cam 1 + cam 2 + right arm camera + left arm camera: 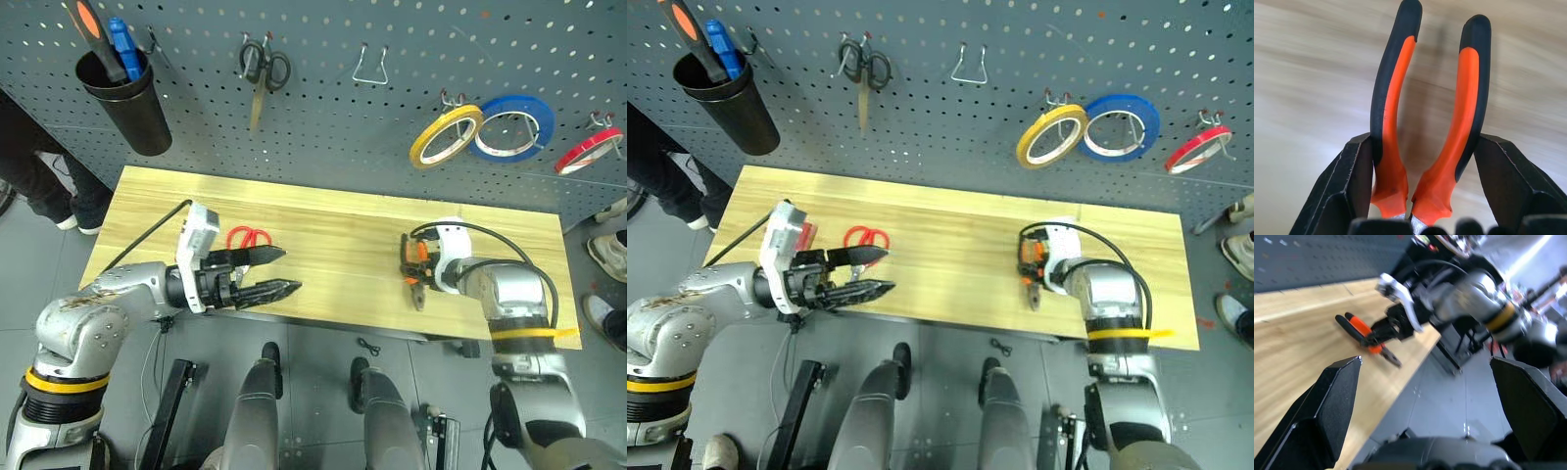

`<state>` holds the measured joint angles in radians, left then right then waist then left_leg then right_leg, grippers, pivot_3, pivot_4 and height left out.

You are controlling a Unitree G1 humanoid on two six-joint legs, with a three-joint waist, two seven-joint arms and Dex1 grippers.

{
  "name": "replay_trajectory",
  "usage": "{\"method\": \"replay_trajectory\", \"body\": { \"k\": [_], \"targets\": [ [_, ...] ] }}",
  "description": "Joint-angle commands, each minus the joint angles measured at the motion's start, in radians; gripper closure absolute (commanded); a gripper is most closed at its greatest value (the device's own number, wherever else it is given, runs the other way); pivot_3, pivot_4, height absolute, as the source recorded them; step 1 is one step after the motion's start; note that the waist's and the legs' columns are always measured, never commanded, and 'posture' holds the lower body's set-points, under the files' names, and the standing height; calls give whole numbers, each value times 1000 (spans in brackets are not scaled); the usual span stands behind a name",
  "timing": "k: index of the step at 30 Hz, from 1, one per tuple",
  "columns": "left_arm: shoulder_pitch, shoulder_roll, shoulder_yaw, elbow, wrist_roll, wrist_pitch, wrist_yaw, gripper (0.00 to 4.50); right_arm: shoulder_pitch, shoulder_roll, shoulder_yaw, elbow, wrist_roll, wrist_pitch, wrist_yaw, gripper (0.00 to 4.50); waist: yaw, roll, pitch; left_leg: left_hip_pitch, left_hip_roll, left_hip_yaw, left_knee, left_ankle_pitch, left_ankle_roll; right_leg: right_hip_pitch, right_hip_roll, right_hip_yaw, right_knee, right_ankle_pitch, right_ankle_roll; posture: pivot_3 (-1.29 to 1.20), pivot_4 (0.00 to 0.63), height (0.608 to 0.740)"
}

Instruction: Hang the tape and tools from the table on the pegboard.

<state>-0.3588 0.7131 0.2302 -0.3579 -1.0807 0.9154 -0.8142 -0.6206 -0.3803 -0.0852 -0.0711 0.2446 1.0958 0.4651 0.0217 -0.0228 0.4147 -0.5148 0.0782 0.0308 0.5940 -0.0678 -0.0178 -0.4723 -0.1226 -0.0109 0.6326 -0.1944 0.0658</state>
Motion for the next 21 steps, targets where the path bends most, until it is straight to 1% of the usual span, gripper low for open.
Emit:
{"method": "replay_trajectory", "body": {
  "k": [1,2,4,6,7,10,12,14,16,21],
  "targets": [
    [-26,-14,122,-14,-209,52,135,0,-60,20,-10,-350,102,-56,25,1708,-2,0,0,0,0,-1,0,0,0,0,0,0,1,0,1,102,418,740],
    [-45,-21,155,5,-274,50,196,0,-112,57,-18,-399,99,-106,-14,1708,0,0,0,1,0,-1,1,1,-1,0,1,0,1,-2,3,102,418,740],
    [-84,-31,197,37,-366,40,287,0,-200,108,-20,-432,74,-200,-82,1708,0,0,0,2,1,-1,1,1,-2,2,1,-1,1,-2,3,100,414,740],
    [-156,-62,221,77,-434,1,384,0,-284,133,1,-390,1,-333,-150,1708,4,0,0,2,1,-1,1,3,-2,2,1,-2,1,0,2,95,410,740],
    [-201,-87,226,101,-445,-30,428,0,-325,133,15,-344,-46,-418,-178,1708,11,0,0,2,1,-1,1,3,-2,2,1,-2,1,0,2,104,404,740],
    [-298,-173,215,144,-426,-111,508,0,-414,140,22,-184,-134,-646,-252,1708,28,-1,-1,2,0,-1,1,4,-2,6,1,-3,-3,1,3,118,398,740],
    [-329,-213,193,152,-386,-144,516,0,-447,139,19,-84,-176,-774,-289,1708,33,-2,-1,1,0,-1,1,5,-2,9,1,-3,-6,2,3,127,396,740],
    [-351,-245,174,158,-354,-171,521,0,-484,133,13,25,-202,-893,-313,1708,41,-2,-1,2,-1,-1,1,5,-2,11,1,-3,-7,5,-1,131,393,740],
    [-363,-268,158,157,-342,-183,520,0,-518,130,11,132,-216,-978,-323,1708,42,-2,-1,1,-2,-1,-1,5,-2,10,1,-3,-7,5,-1,131,393,740],
    [-371,-267,152,157,-339,-175,516,0,-545,131,13,290,-233,-1143,-334,1708,41,-2,-1,1,-1,-2,-3,6,-4,9,1,-5,-7,5,-2,141,388,740]
  ]
}}
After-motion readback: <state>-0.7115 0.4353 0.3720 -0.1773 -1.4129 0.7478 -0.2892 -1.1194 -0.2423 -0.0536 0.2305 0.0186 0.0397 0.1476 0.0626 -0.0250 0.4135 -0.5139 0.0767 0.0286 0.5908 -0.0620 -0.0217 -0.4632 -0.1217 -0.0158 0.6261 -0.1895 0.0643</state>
